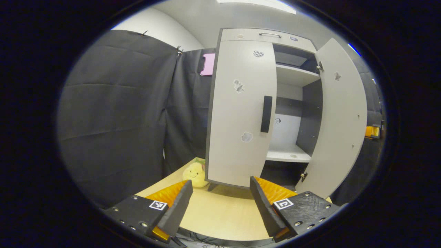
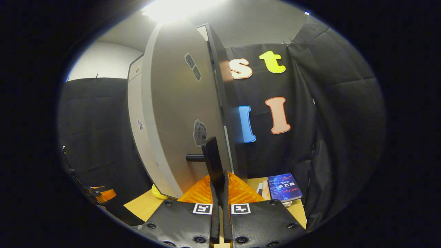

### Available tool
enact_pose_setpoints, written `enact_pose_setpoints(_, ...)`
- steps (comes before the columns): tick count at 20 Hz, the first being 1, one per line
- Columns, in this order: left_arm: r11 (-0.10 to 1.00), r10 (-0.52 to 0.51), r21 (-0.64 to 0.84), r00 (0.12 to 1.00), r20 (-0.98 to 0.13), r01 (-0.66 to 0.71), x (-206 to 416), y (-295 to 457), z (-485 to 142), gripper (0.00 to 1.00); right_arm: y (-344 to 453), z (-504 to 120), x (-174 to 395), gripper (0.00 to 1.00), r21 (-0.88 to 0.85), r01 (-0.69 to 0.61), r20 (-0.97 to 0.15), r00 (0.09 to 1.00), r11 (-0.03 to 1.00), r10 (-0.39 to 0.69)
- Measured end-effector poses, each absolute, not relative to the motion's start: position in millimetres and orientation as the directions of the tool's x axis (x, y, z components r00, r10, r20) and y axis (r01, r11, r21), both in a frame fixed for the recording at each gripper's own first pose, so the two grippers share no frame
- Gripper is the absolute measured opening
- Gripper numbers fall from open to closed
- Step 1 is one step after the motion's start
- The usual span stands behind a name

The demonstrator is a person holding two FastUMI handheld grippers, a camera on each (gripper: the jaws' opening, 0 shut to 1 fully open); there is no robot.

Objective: Open the right door of the double-door shoe cabinet with the right hand, and open the left door with the left hand.

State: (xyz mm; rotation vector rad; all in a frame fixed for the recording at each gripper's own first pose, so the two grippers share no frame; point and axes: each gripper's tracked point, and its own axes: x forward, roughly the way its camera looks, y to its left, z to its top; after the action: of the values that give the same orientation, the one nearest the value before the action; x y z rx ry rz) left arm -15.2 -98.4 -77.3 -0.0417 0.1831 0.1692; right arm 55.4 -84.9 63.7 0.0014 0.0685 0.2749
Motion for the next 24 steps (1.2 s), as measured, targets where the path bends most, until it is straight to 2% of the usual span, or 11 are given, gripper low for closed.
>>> enact_pose_setpoints(3,0.994,0.102,-0.021,0.983,-0.154,-0.107,16.3,-95.1,-64.5,0.96,-86.8,62.7,48.4,0.03,0.044,-0.215,-0.063,0.974,0.976,0.217)
enact_pose_setpoints(10,0.995,-0.101,-0.029,0.99,-0.098,0.099,98.4,-133.8,-35.1,0.96,-97.5,48.4,5.1,0.11,0.098,-0.146,-0.082,0.985,0.984,0.155)
enact_pose_setpoints(13,0.986,-0.168,0.0,0.984,-0.062,0.168,133.8,-156.0,-16.2,0.96,-132.2,59.8,-12.2,1.0,0.041,-0.021,-0.017,1.0,0.999,0.021)
enact_pose_setpoints(14,0.983,-0.182,0.002,0.982,-0.052,0.182,143.9,-162.0,-10.8,0.95,-144.7,62.0,-19.5,1.0,0.031,0.025,-0.006,1.0,0.999,-0.025)
enact_pose_setpoints(15,0.981,-0.195,-0.001,0.98,-0.042,0.196,156.0,-168.1,-5.3,0.95,-154.7,62.9,-25.7,0.92,0.033,0.062,0.002,0.998,0.998,-0.062)
enact_pose_setpoints(17,0.977,-0.214,-0.015,0.976,-0.028,0.214,179.2,-178.2,3.8,0.96,-176.2,69.2,-36.0,0.92,0.05,0.133,0.02,0.991,0.99,-0.134)
enact_pose_setpoints(18,0.976,-0.219,-0.021,0.975,-0.021,0.219,187.6,-183.4,8.1,0.96,-187.0,71.7,-41.3,0.98,0.06,0.167,0.025,0.985,0.984,-0.169)
enact_pose_setpoints(24,0.979,-0.203,-0.008,0.979,0.028,0.204,239.2,-200.2,28.9,0.95,-234.1,76.1,-63.8,0.98,0.092,0.308,0.032,0.95,0.947,-0.312)
